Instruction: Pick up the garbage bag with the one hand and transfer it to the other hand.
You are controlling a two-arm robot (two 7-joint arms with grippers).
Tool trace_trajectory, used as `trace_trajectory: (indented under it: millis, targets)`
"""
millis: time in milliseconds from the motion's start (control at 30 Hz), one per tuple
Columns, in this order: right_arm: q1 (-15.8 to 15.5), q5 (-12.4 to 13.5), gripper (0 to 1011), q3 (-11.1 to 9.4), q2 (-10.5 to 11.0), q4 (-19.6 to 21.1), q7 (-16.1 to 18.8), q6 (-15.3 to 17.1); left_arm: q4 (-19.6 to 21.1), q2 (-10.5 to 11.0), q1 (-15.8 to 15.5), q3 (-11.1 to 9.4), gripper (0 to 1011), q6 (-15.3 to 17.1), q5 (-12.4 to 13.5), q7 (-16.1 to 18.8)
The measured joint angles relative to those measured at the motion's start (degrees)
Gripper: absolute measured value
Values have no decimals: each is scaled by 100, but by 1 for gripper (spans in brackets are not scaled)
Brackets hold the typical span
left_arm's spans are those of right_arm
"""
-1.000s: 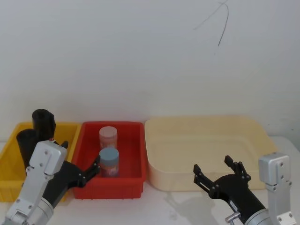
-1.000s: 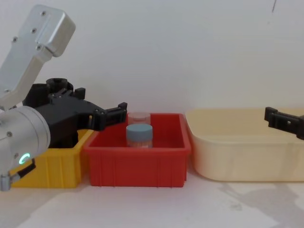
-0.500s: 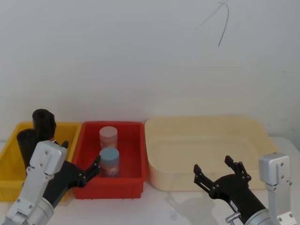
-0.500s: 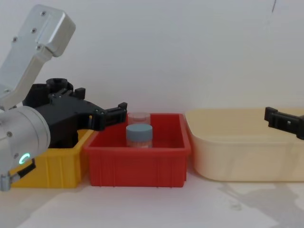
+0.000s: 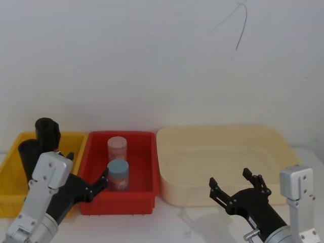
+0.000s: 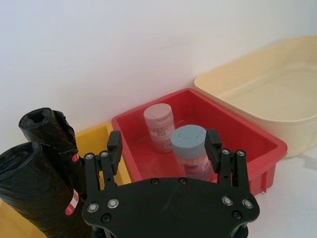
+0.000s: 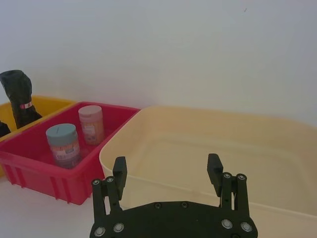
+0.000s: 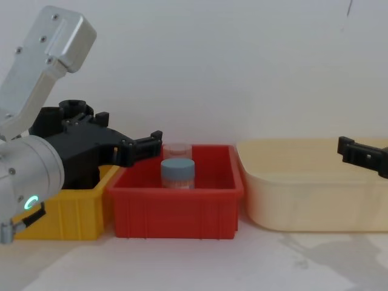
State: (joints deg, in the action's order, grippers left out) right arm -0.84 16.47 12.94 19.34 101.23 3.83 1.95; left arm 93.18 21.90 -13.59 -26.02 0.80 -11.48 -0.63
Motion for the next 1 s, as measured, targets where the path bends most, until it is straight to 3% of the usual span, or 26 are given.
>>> trace_trajectory:
  millis: [1000]
  targets:
    - [0,0,1000,0,0,0,0,0,-10,43,1,44,1001,-35,-51,-122]
